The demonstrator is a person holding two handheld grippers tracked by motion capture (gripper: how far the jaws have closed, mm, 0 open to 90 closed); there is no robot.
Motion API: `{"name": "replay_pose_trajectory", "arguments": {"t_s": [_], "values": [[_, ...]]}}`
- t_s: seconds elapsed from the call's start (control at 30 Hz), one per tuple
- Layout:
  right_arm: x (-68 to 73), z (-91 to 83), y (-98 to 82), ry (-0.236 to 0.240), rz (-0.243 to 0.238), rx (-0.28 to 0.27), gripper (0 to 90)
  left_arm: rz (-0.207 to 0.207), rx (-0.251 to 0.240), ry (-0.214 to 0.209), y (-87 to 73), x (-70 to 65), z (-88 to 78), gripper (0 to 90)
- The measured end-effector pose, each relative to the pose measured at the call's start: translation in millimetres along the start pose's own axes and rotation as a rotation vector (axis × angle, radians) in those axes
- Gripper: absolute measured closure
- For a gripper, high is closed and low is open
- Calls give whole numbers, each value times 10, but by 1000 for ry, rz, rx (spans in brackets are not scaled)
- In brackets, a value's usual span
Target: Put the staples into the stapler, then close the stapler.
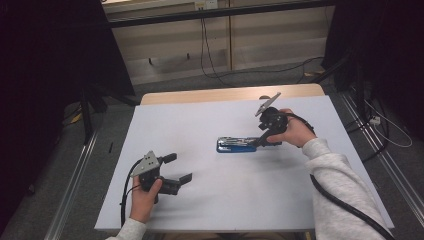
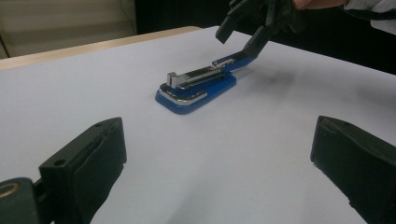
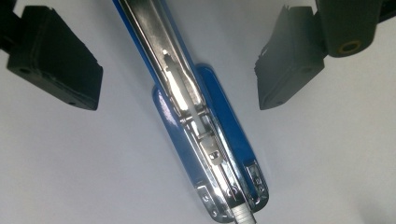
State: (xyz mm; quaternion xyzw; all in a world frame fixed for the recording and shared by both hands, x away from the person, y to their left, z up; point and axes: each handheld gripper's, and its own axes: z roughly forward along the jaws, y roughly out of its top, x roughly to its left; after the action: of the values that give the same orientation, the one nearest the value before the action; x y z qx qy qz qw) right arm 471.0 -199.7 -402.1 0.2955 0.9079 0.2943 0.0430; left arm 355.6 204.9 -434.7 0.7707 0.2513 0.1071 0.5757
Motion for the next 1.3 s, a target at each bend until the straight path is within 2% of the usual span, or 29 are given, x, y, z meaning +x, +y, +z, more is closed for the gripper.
{"name": "replay_pose_trajectory", "arguments": {"t_s": [0.2, 0.3, 0.53, 0.7, 0.8, 0.97, 1.07, 1.23, 1.3], "values": [[12, -75, -114, -17, 23, -19, 126, 1, 3, 0, 20, 3, 32, 34], [24, -114, -197, -38, 21, -29, 126, -3, 3, 0, 25, 6, 53, 32], [44, -158, -306, -55, 23, -36, 126, -6, 4, 1, 40, 24, 91, 32], [11, -212, -435, -78, 60, -67, 123, -9, 3, -6, 64, 36, 139, 30], [10, -240, -466, -81, 68, -77, 122, -3, 17, 3, 76, 41, 173, 29], [9, -313, -532, -100, 74, -97, 122, -6, 27, -8, 94, 54, 247, 27], [2, -346, -575, -105, 87, -106, 122, 2, 38, 9, 106, 71, 312, 27], [-10, -374, -656, -124, 111, -111, 134, -25, 18, 40, 126, 109, 386, 32], [-18, -403, -702, -135, 124, -131, 183, -26, 36, 60, 138, 123, 424, 40]]}}
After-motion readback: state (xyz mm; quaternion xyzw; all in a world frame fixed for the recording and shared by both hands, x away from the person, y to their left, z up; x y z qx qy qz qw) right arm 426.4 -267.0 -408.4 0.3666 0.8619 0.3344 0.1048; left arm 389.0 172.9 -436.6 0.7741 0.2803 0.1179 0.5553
